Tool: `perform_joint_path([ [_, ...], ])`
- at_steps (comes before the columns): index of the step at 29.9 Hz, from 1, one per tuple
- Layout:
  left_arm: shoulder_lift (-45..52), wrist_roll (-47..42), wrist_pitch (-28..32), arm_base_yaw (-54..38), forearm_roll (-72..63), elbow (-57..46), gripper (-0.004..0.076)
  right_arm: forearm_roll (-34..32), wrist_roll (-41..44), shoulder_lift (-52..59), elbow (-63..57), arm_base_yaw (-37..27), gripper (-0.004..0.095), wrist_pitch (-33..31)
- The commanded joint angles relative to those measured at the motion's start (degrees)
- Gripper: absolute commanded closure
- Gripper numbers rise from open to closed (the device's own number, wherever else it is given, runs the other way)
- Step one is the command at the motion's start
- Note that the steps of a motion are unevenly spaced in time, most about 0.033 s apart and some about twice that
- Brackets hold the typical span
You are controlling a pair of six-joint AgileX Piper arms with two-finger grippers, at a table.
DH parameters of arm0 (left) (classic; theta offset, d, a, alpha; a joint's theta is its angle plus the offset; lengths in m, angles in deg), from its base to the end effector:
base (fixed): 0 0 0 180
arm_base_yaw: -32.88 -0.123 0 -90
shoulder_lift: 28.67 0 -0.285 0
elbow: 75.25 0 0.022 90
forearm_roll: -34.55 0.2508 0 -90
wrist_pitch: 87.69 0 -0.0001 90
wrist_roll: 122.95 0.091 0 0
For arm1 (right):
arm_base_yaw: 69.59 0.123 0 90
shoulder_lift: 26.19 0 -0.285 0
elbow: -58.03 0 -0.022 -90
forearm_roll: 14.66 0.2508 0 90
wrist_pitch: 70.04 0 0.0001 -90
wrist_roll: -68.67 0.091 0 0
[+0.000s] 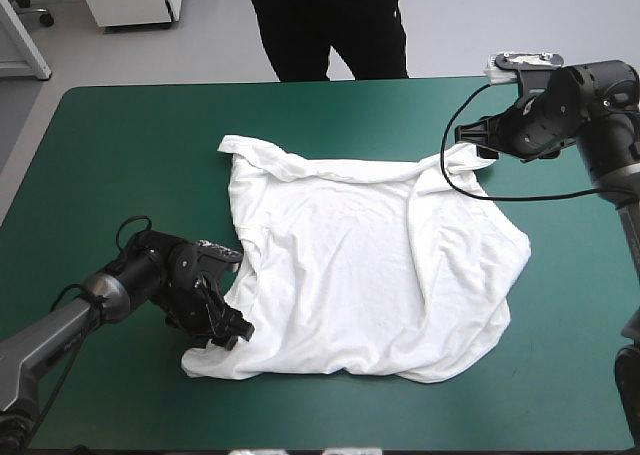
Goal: Fold the cloth
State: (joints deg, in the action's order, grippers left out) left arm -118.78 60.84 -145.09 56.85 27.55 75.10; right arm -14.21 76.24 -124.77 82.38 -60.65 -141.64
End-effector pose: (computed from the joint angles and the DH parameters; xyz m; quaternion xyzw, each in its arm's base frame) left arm 0.2099 -0.1036 0.2122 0.2087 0.9763 -0.0558 0.0152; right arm 0.3248 0.0518 0.4188 -0.0113 0.9558 0.0461 0.2902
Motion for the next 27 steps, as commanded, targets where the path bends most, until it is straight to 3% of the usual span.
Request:
perform_joint_path([
  [1,-0.4,0.1,1.3,1.6,-1.4,-0.1,0.0342,-0.5,-0.1,2.3,1.1,-0.4,0.0378,0.0],
  [4,-1.0,-0.1,2.3,3.2,-1.8,-0.2,0.0461,-0.5,-0.1,2.3,1.1,-0.4,0.0378,0.0],
  [8,-1.0,0.2,2.7,4.8,-3.2,-0.2,0.0737,-1.9,-1.1,2.3,0.8,-0.4,0.0378,0.0],
  [13,-1.0,0.3,3.6,5.0,-4.1,-0.2,0.0733,-3.1,0.9,3.0,-2.5,-0.4,0.0360,0.0],
  [20,-1.0,0.3,3.7,5.0,-4.1,-0.2,0.0733,-3.5,3.8,5.4,-17.0,-0.5,0.0316,0.0],
  [27,-1.0,0.3,3.8,5.0,-4.1,-0.2,0.0733,-2.5,4.7,4.8,-26.2,-5.5,0.0312,1.8],
])
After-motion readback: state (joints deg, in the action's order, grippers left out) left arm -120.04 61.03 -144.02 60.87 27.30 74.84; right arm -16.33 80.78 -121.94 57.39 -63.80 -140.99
